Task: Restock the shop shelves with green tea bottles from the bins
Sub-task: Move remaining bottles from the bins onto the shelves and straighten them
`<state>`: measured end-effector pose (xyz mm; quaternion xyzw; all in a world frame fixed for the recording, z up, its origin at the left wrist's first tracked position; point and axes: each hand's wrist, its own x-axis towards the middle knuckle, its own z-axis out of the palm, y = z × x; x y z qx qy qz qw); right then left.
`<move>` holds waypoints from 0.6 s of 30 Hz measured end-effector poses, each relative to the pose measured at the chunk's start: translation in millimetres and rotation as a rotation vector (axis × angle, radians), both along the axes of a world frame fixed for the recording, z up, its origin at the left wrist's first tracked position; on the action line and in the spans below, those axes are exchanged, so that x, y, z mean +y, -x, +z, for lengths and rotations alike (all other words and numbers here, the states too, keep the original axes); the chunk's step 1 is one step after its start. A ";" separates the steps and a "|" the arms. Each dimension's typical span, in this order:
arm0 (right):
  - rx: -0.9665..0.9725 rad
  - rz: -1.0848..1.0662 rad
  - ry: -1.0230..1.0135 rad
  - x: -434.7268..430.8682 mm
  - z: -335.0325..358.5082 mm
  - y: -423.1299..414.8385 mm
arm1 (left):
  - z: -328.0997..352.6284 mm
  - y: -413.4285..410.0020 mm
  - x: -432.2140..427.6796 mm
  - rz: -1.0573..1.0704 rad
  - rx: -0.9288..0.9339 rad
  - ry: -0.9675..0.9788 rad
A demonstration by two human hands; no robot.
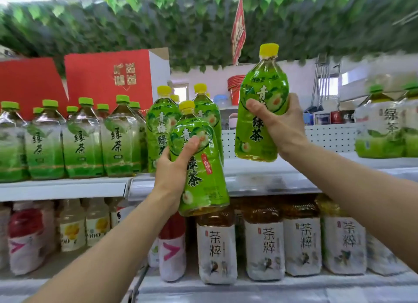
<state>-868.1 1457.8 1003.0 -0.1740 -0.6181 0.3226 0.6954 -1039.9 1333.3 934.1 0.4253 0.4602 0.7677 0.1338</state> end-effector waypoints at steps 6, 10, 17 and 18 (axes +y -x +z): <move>-0.104 -0.016 0.124 48.3 -10.3 25.3 | -4.0 3.6 5.9 -0.006 -0.006 0.000; -0.131 0.019 0.173 67.9 -14.0 33.0 | -2.0 4.8 4.9 -0.028 -0.038 0.008; -0.484 -0.062 0.197 75.3 -12.6 24.6 | -1.1 3.5 3.4 -0.071 -0.052 0.007; -0.573 -0.136 0.183 76.7 -16.9 21.6 | -1.3 3.9 4.4 -0.070 -0.044 0.010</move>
